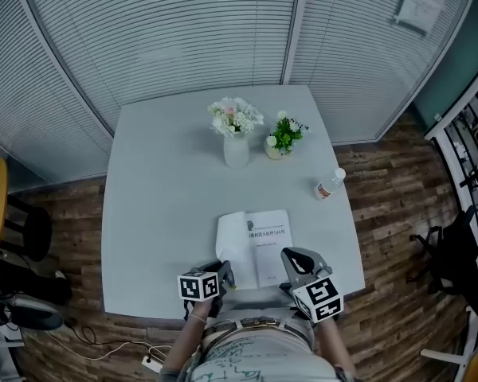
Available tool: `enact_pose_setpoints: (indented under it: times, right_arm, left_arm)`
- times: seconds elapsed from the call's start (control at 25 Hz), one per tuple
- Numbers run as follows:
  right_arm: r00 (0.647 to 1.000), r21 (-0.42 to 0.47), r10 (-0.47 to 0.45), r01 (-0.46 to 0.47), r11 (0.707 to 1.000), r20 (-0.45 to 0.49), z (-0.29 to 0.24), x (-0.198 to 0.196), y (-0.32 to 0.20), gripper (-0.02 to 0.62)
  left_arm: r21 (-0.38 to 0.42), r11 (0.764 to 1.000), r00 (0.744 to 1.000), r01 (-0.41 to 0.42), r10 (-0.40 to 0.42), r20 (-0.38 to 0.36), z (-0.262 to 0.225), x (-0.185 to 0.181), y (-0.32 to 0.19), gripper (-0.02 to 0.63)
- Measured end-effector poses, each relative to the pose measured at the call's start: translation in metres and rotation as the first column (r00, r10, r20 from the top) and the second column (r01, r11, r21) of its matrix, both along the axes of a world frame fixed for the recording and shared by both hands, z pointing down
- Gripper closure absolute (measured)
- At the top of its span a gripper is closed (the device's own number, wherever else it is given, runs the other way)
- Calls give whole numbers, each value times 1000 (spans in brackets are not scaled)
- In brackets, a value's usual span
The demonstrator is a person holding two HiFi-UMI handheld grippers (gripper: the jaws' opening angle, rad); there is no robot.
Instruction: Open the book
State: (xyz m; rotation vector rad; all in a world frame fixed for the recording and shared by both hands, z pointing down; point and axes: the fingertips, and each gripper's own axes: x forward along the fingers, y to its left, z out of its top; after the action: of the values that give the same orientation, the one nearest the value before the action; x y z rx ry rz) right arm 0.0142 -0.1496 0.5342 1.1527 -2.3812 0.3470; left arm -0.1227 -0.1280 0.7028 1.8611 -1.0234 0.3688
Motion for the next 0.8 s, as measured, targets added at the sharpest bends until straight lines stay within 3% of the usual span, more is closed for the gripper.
enact_pose_setpoints:
  times: [0.44,0.8]
  right_arm:
    - [1000,-1,-21,21,1000,-6,2,-31,2,594]
    - [1000,-16,-13,13,1000,-9,7,-43,7,594]
  left_arm:
    - [-18,999,1000,28,-28,-12,7,-32,5,566]
    - [-51,995,996,81,-78,45,23,-82,7,562]
